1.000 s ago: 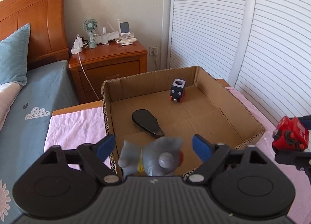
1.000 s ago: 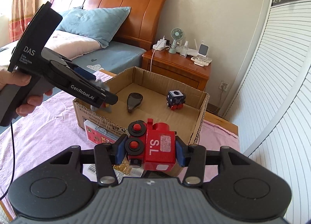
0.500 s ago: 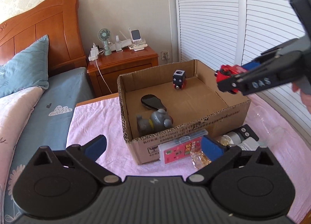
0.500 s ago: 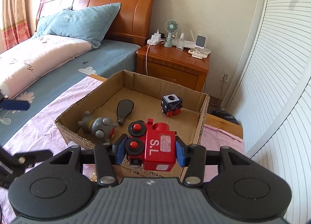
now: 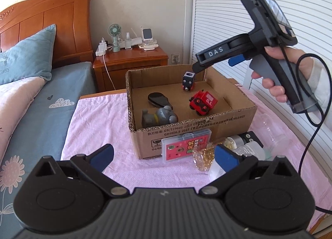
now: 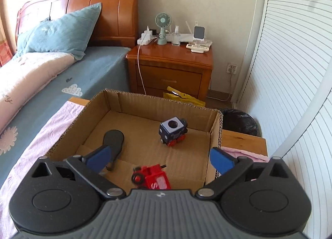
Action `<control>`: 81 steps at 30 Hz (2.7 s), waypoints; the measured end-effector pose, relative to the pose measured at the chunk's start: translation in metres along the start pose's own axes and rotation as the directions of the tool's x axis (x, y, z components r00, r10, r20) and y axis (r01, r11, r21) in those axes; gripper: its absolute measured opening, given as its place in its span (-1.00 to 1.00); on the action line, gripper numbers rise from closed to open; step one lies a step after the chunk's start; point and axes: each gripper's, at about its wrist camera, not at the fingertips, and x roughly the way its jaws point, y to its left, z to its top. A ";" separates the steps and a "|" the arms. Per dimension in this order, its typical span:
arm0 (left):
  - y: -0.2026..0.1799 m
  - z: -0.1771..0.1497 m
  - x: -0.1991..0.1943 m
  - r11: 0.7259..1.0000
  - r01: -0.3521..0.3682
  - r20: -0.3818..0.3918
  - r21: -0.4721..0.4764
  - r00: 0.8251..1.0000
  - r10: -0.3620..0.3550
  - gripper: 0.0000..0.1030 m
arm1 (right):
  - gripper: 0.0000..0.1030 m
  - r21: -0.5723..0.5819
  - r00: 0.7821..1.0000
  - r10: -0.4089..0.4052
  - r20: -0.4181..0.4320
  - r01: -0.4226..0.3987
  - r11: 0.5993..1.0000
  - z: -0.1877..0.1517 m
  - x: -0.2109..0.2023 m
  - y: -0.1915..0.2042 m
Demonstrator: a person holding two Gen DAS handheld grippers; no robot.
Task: Organize rigid objects
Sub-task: 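Move the right gripper toward the white MEDICAL bottle beside the box, then move the left gripper toward the white MEDICAL bottle while the right gripper approaches the teal egg case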
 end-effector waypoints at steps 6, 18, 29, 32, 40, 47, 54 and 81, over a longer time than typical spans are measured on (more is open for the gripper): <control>-0.001 0.000 0.001 1.000 -0.005 -0.008 0.001 1.000 0.005 0.99 | 1.00 -0.027 0.998 -0.056 -0.042 0.055 0.998 -0.018 -0.023 0.001; 0.004 0.000 -0.011 0.997 -0.046 -0.058 0.059 0.997 0.050 0.99 | 1.00 0.017 0.966 -0.114 -0.231 0.121 0.992 -0.086 -0.034 0.005; 0.005 -0.018 -0.024 1.000 -0.021 -0.091 0.004 0.996 0.021 0.99 | 1.00 0.046 0.963 -0.109 -0.248 0.124 0.991 -0.117 -0.032 0.014; 0.001 -0.023 -0.023 1.000 -0.011 -0.105 0.005 0.994 0.011 0.99 | 1.00 0.036 0.962 -0.110 -0.249 0.123 0.992 -0.122 -0.036 0.017; 0.000 -0.026 -0.022 1.000 -0.007 -0.112 -0.004 0.994 0.006 0.99 | 1.00 -0.001 0.965 -0.115 -0.236 0.118 0.993 -0.146 -0.061 0.032; 0.005 -0.030 -0.017 1.000 -0.013 -0.121 -0.027 0.993 0.010 0.99 | 1.00 0.066 0.972 0.023 -0.234 -0.008 0.998 -0.173 -0.086 0.038; 0.013 -0.035 -0.017 0.998 -0.053 -0.120 -0.044 0.992 0.047 0.99 | 1.00 0.056 0.958 0.120 -0.262 -0.109 0.992 -0.189 -0.084 0.068; 0.000 -0.035 -0.017 0.999 0.003 -0.127 -0.045 0.992 -0.009 0.99 | 1.00 -0.108 0.974 0.022 -0.226 -0.048 0.993 -0.191 -0.101 0.085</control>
